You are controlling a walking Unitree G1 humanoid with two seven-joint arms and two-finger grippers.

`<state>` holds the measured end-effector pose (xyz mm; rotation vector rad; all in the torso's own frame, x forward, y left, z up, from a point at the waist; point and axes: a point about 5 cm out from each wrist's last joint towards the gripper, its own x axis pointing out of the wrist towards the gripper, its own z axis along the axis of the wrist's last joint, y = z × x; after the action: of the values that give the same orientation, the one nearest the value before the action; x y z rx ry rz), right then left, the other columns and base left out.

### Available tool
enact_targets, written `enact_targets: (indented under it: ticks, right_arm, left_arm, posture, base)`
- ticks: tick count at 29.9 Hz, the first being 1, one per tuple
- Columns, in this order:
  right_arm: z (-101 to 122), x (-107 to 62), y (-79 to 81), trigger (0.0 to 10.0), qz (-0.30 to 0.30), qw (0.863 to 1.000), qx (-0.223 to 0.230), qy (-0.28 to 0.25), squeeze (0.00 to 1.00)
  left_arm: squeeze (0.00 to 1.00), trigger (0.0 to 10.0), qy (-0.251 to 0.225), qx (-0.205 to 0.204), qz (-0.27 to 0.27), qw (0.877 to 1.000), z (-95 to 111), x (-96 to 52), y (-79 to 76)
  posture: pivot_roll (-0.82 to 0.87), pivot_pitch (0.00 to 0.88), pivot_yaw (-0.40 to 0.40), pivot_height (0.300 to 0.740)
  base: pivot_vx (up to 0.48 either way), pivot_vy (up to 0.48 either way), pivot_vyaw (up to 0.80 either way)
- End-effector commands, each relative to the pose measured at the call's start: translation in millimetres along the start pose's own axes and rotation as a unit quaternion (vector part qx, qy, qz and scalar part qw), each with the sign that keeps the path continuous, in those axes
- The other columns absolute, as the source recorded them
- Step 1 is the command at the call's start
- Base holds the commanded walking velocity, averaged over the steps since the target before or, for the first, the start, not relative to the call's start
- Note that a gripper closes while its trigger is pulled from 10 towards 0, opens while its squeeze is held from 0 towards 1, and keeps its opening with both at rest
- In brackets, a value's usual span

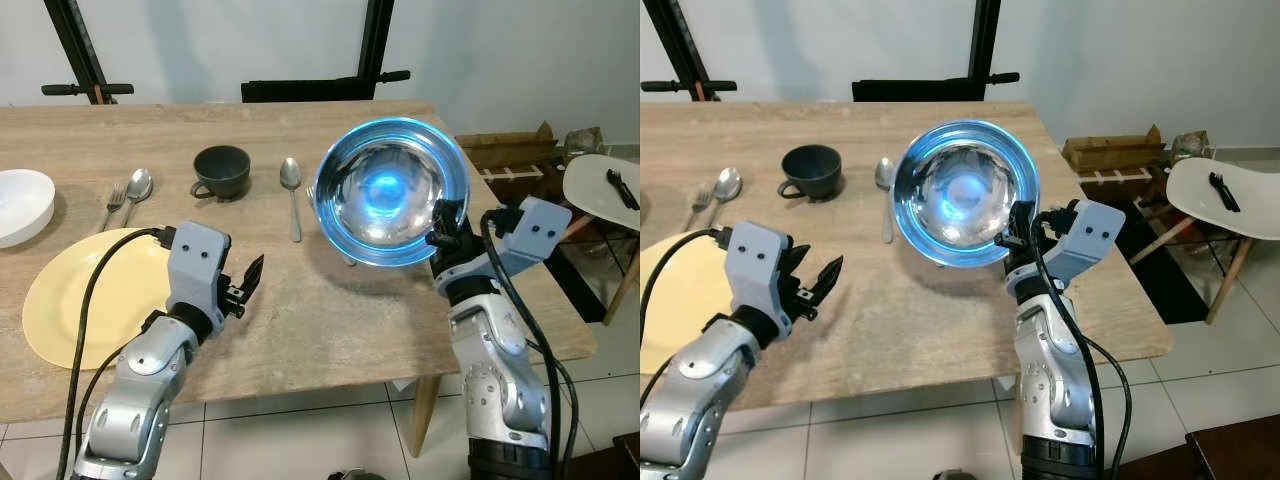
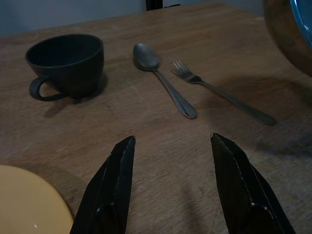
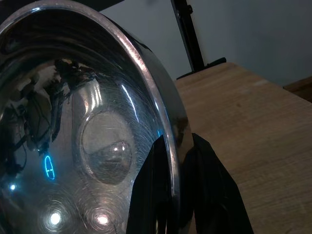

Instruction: Setting the table

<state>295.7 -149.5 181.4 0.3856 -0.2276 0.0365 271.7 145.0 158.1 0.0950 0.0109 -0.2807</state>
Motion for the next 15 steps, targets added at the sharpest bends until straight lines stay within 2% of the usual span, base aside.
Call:
enact_targets:
  ticks: [1, 15]
  right_arm:
    - [-4.4, -2.9, 1.8, 10.0, -0.001, 1.000, 0.003, 0.001, 0.00]
    - [-10.2, -3.1, 0.9, 10.0, 0.001, 1.000, -0.004, 0.011, 0.00]
  left_arm:
    - [0.00, 10.0, 0.001, 0.001, 0.006, 1.000, -1.6, 0.3, -1.4]
    - [0.00, 10.0, 0.000, 0.003, 0.022, 1.000, -2.5, 4.2, -0.1]
  posture:
    - [-0.08, 0.015, 0.017, 0.740]
    - [-0.08, 0.005, 0.014, 0.740]
  base:
    - [0.000, 0.000, 0.00]
    - [0.000, 0.000, 0.00]
